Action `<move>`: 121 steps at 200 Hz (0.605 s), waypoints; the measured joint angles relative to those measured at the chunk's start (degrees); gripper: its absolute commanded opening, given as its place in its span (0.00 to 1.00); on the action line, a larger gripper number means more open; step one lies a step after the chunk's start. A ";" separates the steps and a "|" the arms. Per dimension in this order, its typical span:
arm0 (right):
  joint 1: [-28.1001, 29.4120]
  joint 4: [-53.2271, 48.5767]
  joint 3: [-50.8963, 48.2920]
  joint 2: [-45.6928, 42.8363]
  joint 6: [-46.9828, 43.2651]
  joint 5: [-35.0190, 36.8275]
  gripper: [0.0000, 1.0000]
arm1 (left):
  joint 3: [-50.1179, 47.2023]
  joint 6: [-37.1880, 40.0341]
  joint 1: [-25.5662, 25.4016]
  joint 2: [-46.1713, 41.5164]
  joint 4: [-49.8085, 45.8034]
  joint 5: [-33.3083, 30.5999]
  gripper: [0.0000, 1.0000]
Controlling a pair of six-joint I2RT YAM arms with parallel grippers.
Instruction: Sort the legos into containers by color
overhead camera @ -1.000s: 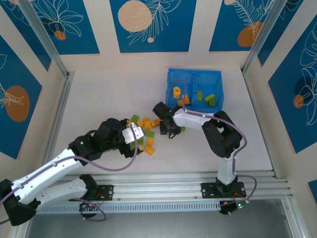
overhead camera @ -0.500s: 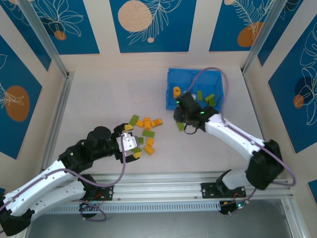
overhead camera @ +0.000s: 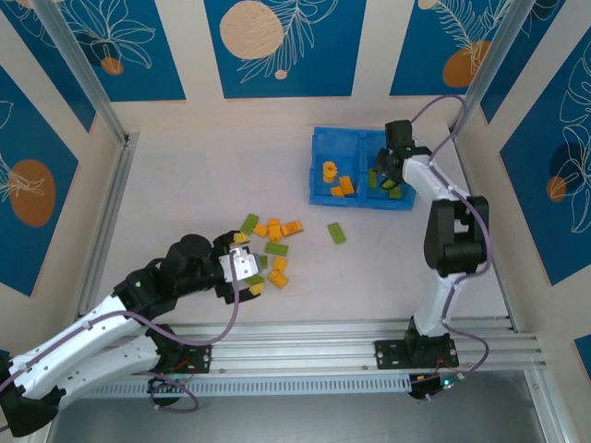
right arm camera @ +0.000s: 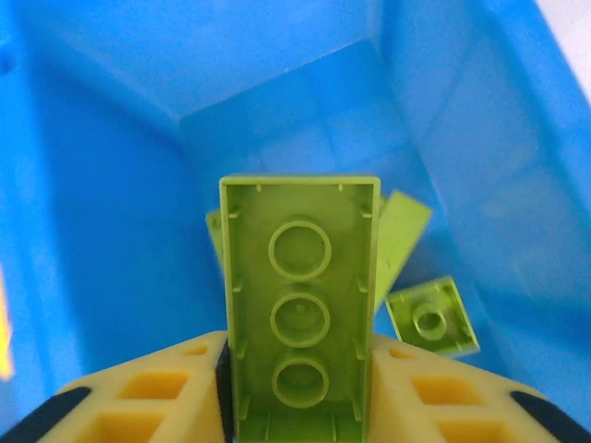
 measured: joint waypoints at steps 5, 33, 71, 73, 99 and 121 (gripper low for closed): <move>-0.39 -0.46 1.46 1.38 -0.13 -0.35 0.51 | 0.02 0.00 0.00 0.09 0.00 0.00 1.00; -1.64 -3.52 7.26 5.68 0.59 -1.84 0.54 | 0.02 0.00 0.00 1.29 -0.46 -0.20 1.00; -0.87 -5.51 7.98 3.28 0.63 -4.22 0.54 | 0.04 0.02 0.00 3.32 -1.09 -0.70 1.00; -0.83 -5.55 7.74 2.93 0.66 -4.37 0.54 | 0.04 0.02 0.00 3.45 -1.11 -0.72 1.00; 1.40 -4.63 -3.26 -8.76 1.27 -8.59 0.56 | 0.04 0.00 0.00 5.33 -1.20 -2.12 1.00; 6.08 -3.82 -13.99 -22.88 1.27 -11.52 0.60 | 0.07 -0.81 0.00 6.45 -0.48 -3.96 1.00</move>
